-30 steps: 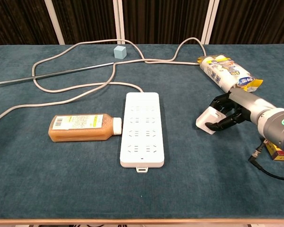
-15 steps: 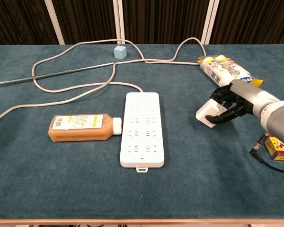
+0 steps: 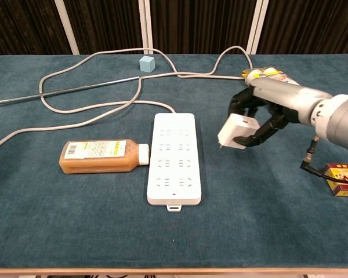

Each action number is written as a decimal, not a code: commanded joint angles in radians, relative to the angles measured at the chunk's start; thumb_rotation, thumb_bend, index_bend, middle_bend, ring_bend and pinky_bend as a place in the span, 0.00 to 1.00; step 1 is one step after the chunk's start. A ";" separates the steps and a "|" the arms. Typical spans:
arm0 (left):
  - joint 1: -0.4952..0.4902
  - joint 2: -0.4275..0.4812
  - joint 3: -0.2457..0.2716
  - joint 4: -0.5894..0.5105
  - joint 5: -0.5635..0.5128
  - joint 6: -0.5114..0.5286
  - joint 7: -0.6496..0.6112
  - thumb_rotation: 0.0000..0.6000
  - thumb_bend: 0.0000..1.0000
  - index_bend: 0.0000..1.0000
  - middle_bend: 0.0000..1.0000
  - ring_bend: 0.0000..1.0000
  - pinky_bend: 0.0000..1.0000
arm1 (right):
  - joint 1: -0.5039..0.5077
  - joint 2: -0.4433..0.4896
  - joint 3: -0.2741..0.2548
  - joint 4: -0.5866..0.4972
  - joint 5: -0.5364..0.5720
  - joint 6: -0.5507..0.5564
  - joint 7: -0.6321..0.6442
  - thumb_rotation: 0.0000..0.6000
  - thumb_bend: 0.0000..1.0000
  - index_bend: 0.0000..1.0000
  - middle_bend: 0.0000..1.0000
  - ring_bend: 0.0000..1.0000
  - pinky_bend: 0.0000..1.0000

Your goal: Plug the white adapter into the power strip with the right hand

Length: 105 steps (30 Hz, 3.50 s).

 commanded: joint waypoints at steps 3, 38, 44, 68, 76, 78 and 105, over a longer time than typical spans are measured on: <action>0.001 -0.006 0.002 0.000 0.004 0.003 0.011 1.00 0.09 0.18 0.00 0.00 0.00 | 0.062 0.020 -0.005 -0.025 0.003 -0.052 -0.063 1.00 0.52 0.74 0.58 0.46 0.14; 0.004 -0.005 -0.012 0.001 -0.016 0.009 0.010 1.00 0.09 0.19 0.00 0.00 0.00 | 0.297 -0.191 0.094 0.063 0.514 0.133 -0.422 1.00 0.52 0.74 0.59 0.46 0.14; 0.003 -0.003 -0.012 0.001 -0.019 0.005 0.009 1.00 0.09 0.19 0.00 0.00 0.00 | 0.311 -0.193 0.094 0.054 0.531 0.154 -0.428 1.00 0.52 0.74 0.59 0.46 0.14; 0.003 -0.003 -0.011 0.000 -0.018 0.002 0.011 1.00 0.09 0.19 0.00 0.00 0.00 | 0.328 -0.208 0.067 0.052 0.530 0.173 -0.403 1.00 0.52 0.74 0.59 0.46 0.14; 0.003 -0.002 -0.012 0.000 -0.017 0.004 0.007 1.00 0.09 0.19 0.00 0.00 0.00 | 0.336 -0.219 0.065 0.056 0.527 0.181 -0.404 1.00 0.52 0.74 0.59 0.46 0.14; 0.003 -0.002 -0.013 0.001 -0.019 0.004 0.007 1.00 0.09 0.19 0.00 0.00 0.00 | 0.339 -0.224 0.065 0.060 0.525 0.185 -0.405 1.00 0.52 0.74 0.59 0.46 0.14; 0.003 -0.002 -0.014 0.000 -0.022 0.002 0.009 1.00 0.09 0.19 0.00 0.00 0.00 | 0.341 -0.239 0.050 0.092 0.512 0.179 -0.401 1.00 0.52 0.74 0.59 0.46 0.14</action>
